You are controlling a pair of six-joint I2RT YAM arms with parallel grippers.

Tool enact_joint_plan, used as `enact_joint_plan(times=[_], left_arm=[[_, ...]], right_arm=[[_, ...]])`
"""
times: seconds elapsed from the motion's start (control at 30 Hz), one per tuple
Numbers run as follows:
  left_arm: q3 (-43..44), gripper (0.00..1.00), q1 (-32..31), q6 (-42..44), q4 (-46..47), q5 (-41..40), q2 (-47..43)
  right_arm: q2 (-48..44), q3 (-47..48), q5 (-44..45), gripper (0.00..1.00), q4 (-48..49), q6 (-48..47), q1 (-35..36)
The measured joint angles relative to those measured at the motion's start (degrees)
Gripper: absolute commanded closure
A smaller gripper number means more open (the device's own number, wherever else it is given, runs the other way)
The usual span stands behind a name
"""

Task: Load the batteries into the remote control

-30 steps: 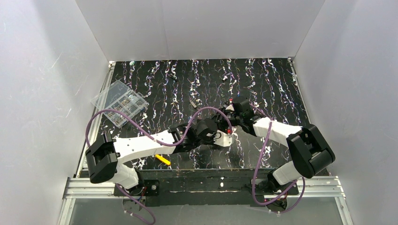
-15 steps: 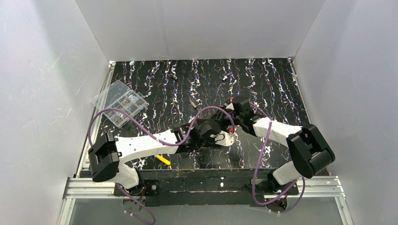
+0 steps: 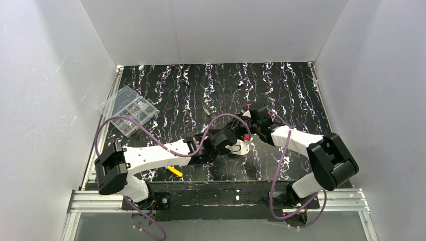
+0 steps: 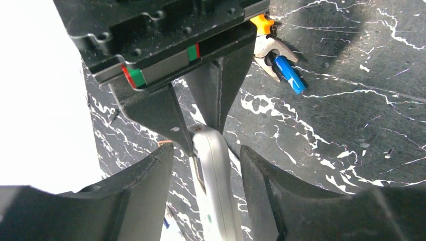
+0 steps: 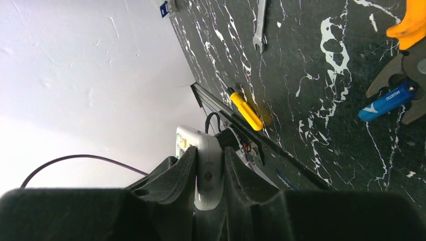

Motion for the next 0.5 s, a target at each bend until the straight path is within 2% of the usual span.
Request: enact_joint_plan(times=[0.3,0.5], left_arm=[[0.00,0.43,-0.15,-2.21,-1.11,-1.38,0.00],[0.00,0.47,-0.15,-3.32,-1.49,-2.25,0.00]], right_arm=[[-0.22,-1.03,0.39,0.99,1.05,0.20,-0.09],[-0.68,-1.75,0.39,0.99,1.27,0.26,-0.37]])
